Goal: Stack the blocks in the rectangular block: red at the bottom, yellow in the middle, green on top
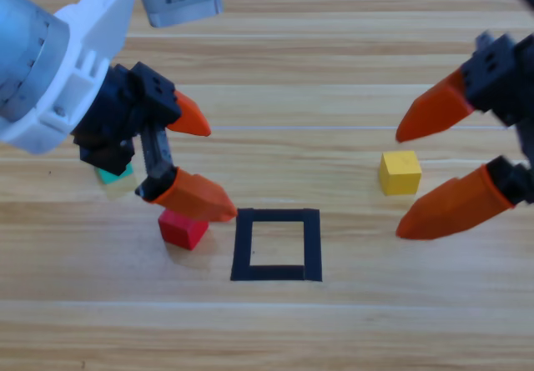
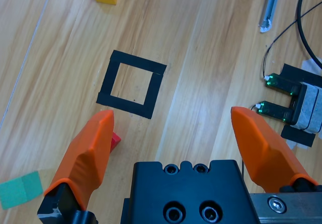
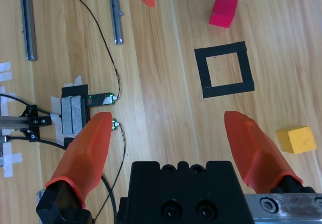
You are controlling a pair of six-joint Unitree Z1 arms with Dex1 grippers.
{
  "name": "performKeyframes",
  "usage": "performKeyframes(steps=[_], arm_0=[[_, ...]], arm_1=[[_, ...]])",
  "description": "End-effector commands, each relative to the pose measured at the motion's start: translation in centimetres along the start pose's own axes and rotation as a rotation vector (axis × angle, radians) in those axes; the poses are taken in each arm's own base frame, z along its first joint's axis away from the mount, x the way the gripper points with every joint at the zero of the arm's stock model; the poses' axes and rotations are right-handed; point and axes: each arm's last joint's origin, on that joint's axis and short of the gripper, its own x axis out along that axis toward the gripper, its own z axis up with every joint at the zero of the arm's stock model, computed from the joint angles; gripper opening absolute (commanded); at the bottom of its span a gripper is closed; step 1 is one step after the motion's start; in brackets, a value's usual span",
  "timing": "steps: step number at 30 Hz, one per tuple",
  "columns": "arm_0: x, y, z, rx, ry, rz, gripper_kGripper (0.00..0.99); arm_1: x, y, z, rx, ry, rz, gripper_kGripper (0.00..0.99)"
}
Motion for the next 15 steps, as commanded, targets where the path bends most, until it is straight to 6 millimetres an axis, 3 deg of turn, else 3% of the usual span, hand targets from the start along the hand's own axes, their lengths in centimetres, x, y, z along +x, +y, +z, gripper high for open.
performKeyframes(steps=[1,8,15], arm_0=[[1.3,-0.3,-0.4,-0.006,0.045,-0.017,0.990],[1.4,-0.2,-0.3,-0.007,0.047,-0.018,0.990],[1.6,-0.2,-0.5,-0.007,0.054,-0.020,0.990]], arm_1=[[2.2,0.0,0.3,-0.002,0.052,0.050,0.983],[1.9,0.0,0.2,0.055,0.059,0.016,0.983],[1.6,-2.4,0.0,0.263,0.107,-0.401,0.985]])
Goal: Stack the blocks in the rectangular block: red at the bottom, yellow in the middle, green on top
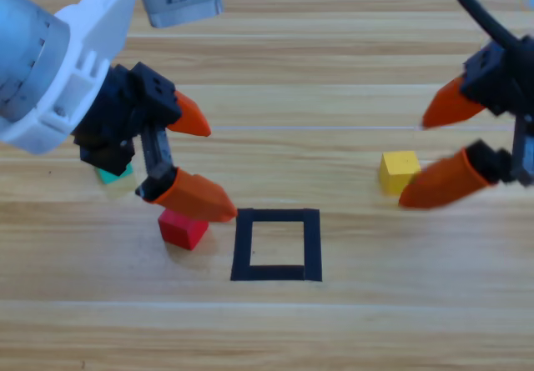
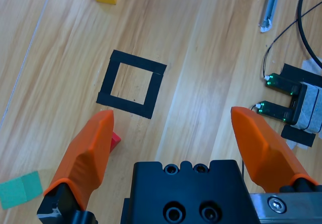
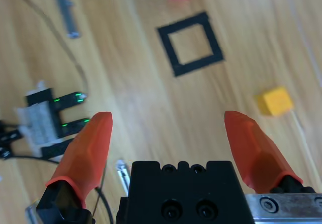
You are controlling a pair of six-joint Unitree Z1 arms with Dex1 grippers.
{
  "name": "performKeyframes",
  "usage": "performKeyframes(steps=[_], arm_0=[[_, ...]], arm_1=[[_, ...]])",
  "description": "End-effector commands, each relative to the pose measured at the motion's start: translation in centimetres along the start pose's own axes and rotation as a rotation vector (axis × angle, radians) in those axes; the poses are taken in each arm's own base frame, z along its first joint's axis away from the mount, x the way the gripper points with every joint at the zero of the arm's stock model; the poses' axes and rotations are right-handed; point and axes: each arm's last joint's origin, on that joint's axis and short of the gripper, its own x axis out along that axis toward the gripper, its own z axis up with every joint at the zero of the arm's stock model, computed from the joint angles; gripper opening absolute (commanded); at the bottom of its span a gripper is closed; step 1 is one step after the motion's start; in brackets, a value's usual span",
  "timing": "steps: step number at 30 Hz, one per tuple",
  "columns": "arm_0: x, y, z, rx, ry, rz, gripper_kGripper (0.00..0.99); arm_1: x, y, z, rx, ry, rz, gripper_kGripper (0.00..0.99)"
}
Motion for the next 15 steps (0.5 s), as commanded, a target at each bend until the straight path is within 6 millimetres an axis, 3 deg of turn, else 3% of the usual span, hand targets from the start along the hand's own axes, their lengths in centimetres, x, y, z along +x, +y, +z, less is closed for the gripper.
performKeyframes(steps=[1,8,12,15], arm_0=[[1.6,-0.2,-0.5,-0.007,0.053,-0.020,0.990],[1.6,-0.2,-0.7,-0.014,0.061,-0.014,0.990],[1.4,0.1,-0.4,-0.077,0.068,0.053,0.990],[1.1,0.7,-0.5,-0.184,0.077,0.159,0.990]], arm_1=[[1.4,-1.4,0.8,0.132,0.017,-0.238,0.985],[2.5,-3.6,0.8,0.320,0.003,-0.348,0.985],[4.5,-6.3,0.8,0.453,0.040,-0.290,0.983],[4.4,-8.2,1.0,0.550,0.024,-0.344,0.983]])
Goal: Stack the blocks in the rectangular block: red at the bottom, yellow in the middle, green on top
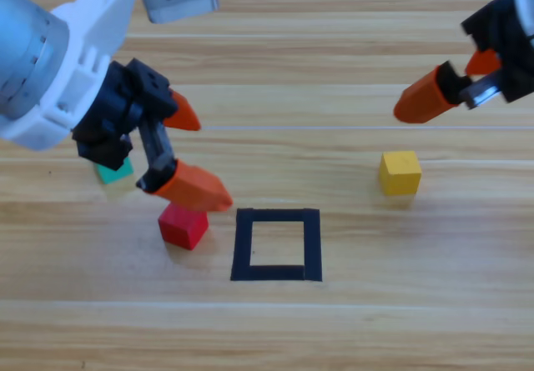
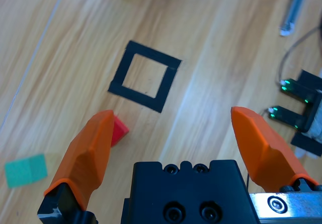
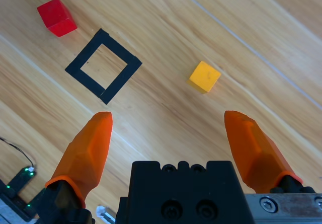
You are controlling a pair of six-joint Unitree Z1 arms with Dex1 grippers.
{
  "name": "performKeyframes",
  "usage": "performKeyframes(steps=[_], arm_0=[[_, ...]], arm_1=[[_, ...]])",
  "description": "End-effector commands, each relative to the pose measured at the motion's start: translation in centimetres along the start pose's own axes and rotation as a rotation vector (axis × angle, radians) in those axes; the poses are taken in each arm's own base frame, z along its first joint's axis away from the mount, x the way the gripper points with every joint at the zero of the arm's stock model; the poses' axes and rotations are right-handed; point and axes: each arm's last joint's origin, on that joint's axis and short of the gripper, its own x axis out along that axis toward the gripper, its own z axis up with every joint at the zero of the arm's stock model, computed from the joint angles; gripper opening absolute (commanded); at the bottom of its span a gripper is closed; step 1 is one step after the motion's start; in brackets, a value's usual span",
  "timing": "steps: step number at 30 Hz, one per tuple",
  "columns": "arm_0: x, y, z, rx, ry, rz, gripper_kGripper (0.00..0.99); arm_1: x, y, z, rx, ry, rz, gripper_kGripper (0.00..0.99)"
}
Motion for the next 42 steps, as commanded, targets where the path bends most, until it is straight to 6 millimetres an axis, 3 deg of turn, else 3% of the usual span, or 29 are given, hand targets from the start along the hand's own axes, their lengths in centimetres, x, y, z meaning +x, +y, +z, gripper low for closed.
performKeyframes(steps=[1,5,10,14,19,25,31,39,42], arm_0=[[0.7,0.5,-0.4,-0.161,0.055,0.140,0.990],[-1.0,1.1,-0.1,-0.276,0.009,0.220,0.990],[-2.8,2.6,0.4,-0.434,0.039,0.326,0.990],[-2.7,4.1,0.7,-0.505,0.134,0.377,0.990],[0.1,5.7,2.0,-0.548,0.282,0.354,0.990],[2.0,6.1,1.4,-0.589,0.341,0.356,0.986],[7.3,7.4,0.1,-0.628,0.496,0.392,0.985],[10.4,7.7,-1.0,-0.648,0.564,0.387,0.989],[10.9,7.7,-1.0,-0.656,0.559,0.373,0.989]], arm_1=[[4.2,-4.2,2.0,0.190,0.057,-0.078,0.983],[8.2,-4.7,2.9,0.205,0.151,-0.113,0.976],[15.2,-5.8,4.1,0.299,0.360,-0.215,0.977],[19.5,-6.2,4.4,0.354,0.498,-0.306,0.977],[20.7,-6.1,3.8,0.445,0.529,-0.328,0.977],[22.7,-5.8,2.9,0.501,0.590,-0.270,0.977],[23.8,-5.7,2.7,0.511,0.607,-0.260,0.948],[25.3,-5.6,2.2,0.517,0.628,-0.249,0.920],[25.6,-5.6,2.2,0.520,0.627,-0.239,0.847]])
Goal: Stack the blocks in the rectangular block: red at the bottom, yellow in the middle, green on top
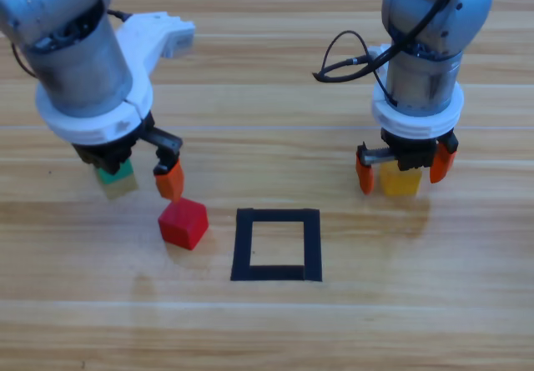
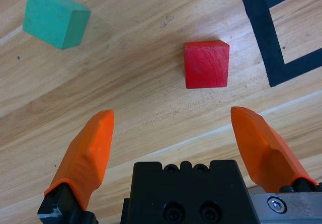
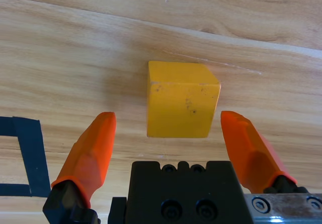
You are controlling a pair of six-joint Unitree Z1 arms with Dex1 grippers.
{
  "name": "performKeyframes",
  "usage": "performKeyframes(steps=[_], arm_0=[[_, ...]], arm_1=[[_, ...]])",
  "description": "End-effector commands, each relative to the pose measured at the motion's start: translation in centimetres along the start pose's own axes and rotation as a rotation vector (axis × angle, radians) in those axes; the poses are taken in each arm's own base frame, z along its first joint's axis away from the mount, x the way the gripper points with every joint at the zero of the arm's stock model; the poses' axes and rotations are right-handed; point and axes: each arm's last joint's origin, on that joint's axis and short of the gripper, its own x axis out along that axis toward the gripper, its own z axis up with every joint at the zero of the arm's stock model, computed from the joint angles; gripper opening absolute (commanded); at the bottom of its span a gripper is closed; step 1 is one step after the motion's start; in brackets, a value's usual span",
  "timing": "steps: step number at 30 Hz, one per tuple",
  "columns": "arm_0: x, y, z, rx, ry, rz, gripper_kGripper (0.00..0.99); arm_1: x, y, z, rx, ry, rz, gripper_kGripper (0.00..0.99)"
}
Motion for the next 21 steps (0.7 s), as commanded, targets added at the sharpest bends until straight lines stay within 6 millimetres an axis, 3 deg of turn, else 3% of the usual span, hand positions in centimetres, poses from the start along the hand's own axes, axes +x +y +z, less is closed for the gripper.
performKeyframes(steps=[1,4,5,12,17,21], arm_0=[[2.6,-0.3,0.6,-0.016,0.051,0.003,0.989],[3.3,-0.6,0.9,-0.027,0.065,-0.002,0.989],[3.7,-0.8,1.0,-0.039,0.072,-0.004,0.989],[5.3,-1.9,1.3,-0.085,0.097,-0.033,0.989],[6.8,-2.8,1.2,-0.103,0.119,-0.033,0.989],[8.0,-3.2,1.0,-0.106,0.126,-0.035,0.989]], arm_1=[[3.1,-0.2,0.7,0.019,0.058,-0.010,0.830],[3.5,-0.1,0.8,0.019,0.063,-0.005,0.807],[3.5,-0.1,0.8,0.019,0.061,-0.004,0.752],[4.2,-0.3,1.0,0.007,0.058,0.005,0.158],[4.1,-0.7,0.9,0.019,0.058,-0.005,0.149],[1.4,-1.5,-0.1,0.047,0.032,0.007,0.150]])
